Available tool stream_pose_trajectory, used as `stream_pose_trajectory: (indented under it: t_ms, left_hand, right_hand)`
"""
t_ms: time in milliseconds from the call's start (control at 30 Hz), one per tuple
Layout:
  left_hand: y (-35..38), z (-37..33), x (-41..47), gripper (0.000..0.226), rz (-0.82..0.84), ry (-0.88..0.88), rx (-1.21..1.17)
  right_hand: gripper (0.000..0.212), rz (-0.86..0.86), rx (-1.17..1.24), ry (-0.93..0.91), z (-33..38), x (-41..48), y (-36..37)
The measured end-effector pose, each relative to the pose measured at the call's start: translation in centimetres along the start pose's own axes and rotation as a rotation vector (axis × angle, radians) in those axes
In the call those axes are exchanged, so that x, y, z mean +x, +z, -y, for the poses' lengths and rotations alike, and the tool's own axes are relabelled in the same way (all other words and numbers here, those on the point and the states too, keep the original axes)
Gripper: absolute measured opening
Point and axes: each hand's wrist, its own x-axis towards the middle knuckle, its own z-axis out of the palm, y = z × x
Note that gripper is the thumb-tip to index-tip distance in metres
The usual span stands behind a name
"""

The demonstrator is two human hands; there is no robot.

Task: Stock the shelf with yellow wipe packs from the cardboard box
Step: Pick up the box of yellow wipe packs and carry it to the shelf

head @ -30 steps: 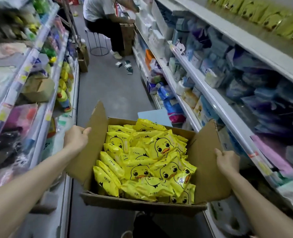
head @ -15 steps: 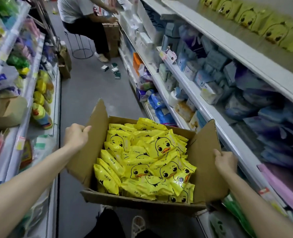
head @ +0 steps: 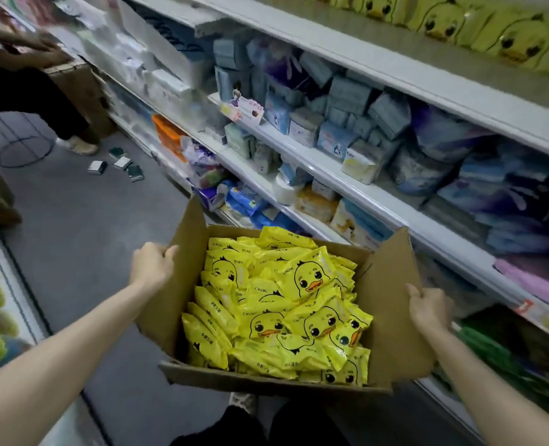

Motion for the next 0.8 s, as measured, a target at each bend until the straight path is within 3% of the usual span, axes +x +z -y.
stream_pose_trajectory:
  t_ms: [267, 400, 633, 800]
  left_hand:
    - [0.6, -1.8, 7.1, 0.053, 0.046, 0.064, -0.033]
    - [1.8, -1.9, 10.9, 0.041, 0.107, 0.084, -0.054]
    - [4.5, -2.3, 18.7, 0.040, 0.250, 0.273, -0.007]
    - [6.0, -2.8, 23.6, 0.040, 0.331, 0.344, 0.027]
  right_hand:
    - [0.032, -0.083, 0.032, 0.053, 0.9, -0.9, 2.5]
    - [0.027, -0.117, 0.020, 0.096, 2.3, -1.1, 3.7]
    - [0.042, -0.287, 0.030, 0.317, 4.9, -3.6, 8.3]
    - [0.040, -0.352, 0.064, 0.385, 6.7, -6.2, 10.6]
